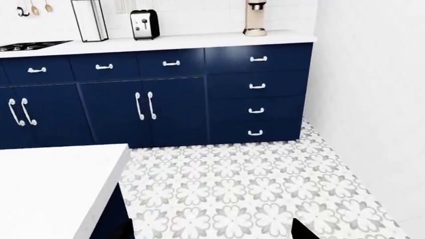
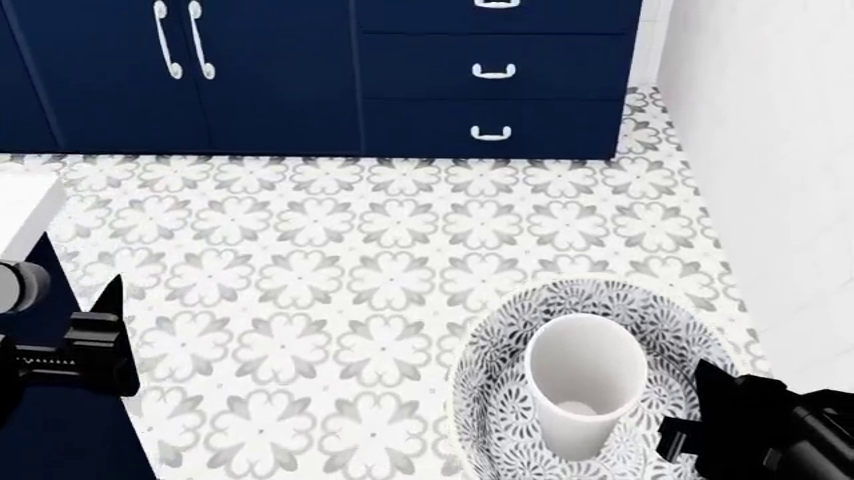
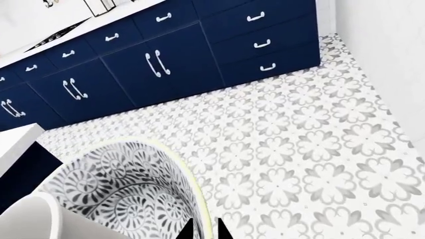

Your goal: Place the cup inside the bowl on the dining table and move the bowl to any counter.

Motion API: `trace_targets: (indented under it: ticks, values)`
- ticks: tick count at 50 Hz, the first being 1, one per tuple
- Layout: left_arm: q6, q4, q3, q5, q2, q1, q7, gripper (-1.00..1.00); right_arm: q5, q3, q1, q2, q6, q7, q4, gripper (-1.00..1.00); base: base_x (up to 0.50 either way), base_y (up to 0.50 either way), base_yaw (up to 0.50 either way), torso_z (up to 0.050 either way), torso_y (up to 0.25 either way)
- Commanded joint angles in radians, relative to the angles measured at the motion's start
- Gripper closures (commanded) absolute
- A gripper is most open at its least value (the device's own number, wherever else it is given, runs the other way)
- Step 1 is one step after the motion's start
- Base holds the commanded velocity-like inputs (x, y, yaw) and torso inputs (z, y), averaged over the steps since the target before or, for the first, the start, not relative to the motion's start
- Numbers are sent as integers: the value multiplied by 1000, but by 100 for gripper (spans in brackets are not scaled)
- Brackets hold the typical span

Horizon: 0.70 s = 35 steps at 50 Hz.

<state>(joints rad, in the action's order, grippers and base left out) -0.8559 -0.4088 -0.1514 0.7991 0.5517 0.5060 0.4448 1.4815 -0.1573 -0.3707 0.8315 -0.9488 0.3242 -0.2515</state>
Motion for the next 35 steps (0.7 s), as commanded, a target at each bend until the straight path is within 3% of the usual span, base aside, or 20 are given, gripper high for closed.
trace_targets:
  ticks: [1, 35]
  values:
    - [3, 2, -3, -1, -2, -1, 4, -100, 2, -2, -9, -1, 7, -9, -2, 100, 500, -31, 0, 0, 0]
    - [11, 20, -14, -8, -4, 6, 9, -100, -13, 29, -44, -7, 9, -22, 15, 100, 500, -27, 0, 0, 2]
